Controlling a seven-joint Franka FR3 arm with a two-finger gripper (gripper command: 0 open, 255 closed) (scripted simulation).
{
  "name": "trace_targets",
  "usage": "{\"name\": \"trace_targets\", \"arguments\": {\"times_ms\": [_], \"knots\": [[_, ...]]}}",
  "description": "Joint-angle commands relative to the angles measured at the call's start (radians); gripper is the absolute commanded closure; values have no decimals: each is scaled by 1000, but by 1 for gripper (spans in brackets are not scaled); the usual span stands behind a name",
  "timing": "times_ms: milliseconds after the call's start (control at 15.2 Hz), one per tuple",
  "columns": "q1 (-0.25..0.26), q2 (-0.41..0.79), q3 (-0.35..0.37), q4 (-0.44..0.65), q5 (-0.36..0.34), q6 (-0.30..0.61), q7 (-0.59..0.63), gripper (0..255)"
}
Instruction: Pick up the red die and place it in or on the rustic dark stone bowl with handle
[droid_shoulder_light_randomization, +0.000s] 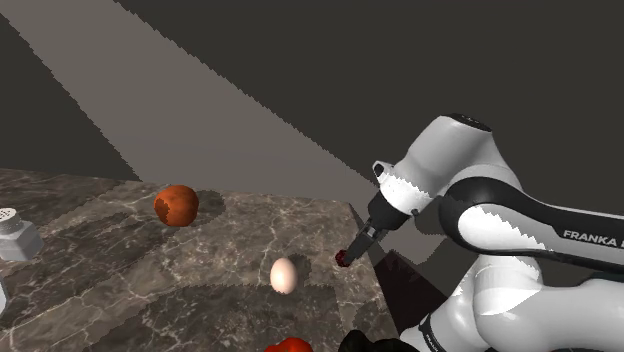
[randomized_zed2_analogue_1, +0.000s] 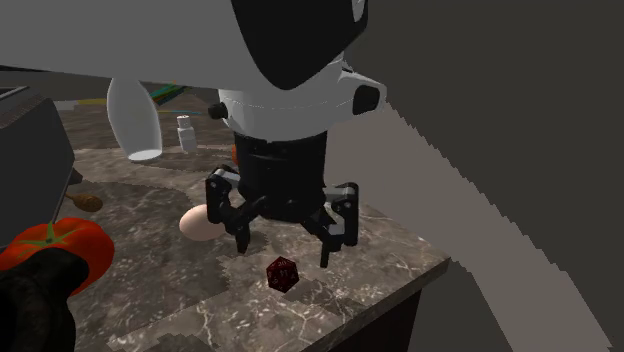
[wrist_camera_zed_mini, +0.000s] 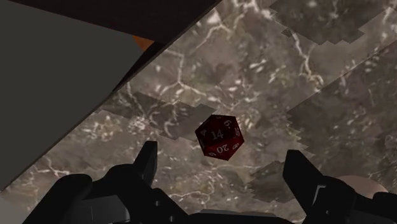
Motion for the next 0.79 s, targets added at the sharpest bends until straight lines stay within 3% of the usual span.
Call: {"name": "trace_targets", "arguments": {"times_ms": [0,330,726], "knots": [[9,10,12,-21,13,32,3,0],[22,72,38,-68,44,141,-2,0],[22,72,38,-68,43,141,-2,0]]}}
